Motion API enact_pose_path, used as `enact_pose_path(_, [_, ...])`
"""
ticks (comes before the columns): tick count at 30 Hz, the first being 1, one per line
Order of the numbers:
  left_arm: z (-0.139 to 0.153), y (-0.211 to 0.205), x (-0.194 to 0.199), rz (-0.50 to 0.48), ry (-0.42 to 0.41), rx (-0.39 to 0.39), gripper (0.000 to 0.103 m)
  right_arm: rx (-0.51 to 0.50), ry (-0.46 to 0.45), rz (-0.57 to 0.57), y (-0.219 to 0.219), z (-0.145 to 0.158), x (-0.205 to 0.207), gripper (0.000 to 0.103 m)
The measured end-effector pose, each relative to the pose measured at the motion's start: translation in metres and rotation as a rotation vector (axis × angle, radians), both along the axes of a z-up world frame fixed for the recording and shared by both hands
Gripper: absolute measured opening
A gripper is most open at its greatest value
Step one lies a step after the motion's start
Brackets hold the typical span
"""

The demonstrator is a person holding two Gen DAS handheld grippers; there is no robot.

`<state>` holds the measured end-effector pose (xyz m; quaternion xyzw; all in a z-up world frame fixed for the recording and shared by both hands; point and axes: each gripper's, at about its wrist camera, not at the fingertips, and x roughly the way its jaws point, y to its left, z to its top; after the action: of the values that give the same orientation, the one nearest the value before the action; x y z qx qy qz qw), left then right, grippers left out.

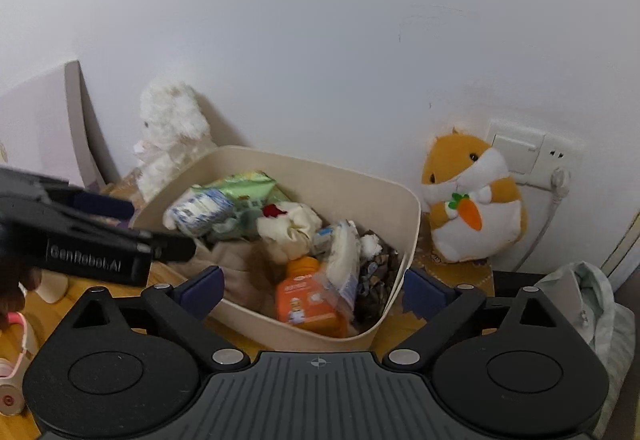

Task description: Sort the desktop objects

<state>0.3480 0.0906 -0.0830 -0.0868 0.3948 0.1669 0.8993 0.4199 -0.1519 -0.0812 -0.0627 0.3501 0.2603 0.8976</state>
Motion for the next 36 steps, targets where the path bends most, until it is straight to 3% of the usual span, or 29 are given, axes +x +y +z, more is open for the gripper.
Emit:
enact_pose_path(6, [0.021,-0.02,-0.046,0.023,0.024,0.008,0.084,0.029,0.002,-0.023,-0.008,0.028,-0.036,0.103])
enact_pose_path(21, [0.087,-0.05,-0.148,0.054,-0.043,0.025,0.084,0.059,-0.007,-0.08,-0.031,0.075,-0.143,0.103])
enact_pose_path(25, [0.096,-0.059,-0.169,0.044,-0.045,0.041,0.084,0.05,-0.031,-0.096,-0.039,0.084,-0.169,0.103])
enact_pose_path(36, [0.103,-0.078,-0.232,0.047,-0.007,0.017,0.084,0.024,0.026,-0.134,-0.063,0.094,-0.221,0.103])
